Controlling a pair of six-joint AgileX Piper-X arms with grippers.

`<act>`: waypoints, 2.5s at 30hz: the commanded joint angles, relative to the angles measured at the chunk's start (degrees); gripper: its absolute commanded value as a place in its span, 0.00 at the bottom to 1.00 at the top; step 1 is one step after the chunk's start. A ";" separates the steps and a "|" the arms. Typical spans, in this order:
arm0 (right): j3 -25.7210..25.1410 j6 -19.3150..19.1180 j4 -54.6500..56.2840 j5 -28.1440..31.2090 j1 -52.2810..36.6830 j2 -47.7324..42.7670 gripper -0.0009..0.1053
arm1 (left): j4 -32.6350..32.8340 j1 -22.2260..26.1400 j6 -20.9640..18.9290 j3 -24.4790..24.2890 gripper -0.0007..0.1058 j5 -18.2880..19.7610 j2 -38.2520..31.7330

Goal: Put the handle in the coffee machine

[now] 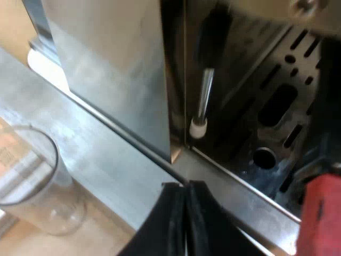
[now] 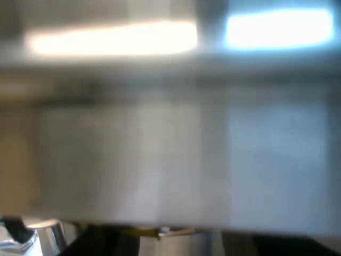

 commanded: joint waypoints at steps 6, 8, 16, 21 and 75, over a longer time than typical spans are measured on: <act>-1.69 -0.29 -4.75 -0.30 -0.54 -1.32 0.37 | 1.93 -1.37 0.00 -0.39 0.01 -2.14 1.23; -1.69 -0.29 -4.75 -0.30 -0.54 -1.32 0.37 | 2.11 -3.07 -0.01 -0.28 0.01 -2.26 1.23; -1.69 -2.78 -4.75 -0.30 -0.54 -1.32 0.37 | 7.51 -8.55 2.05 -0.28 0.01 -9.82 1.23; -1.69 -4.24 -4.75 -0.30 -0.54 -1.32 0.37 | 9.97 -11.11 0.22 -0.28 0.01 -9.42 0.47; 3.73 -2.27 6.31 0.38 -0.39 -3.67 0.62 | 14.34 -31.82 -36.55 6.87 0.01 -23.25 -14.47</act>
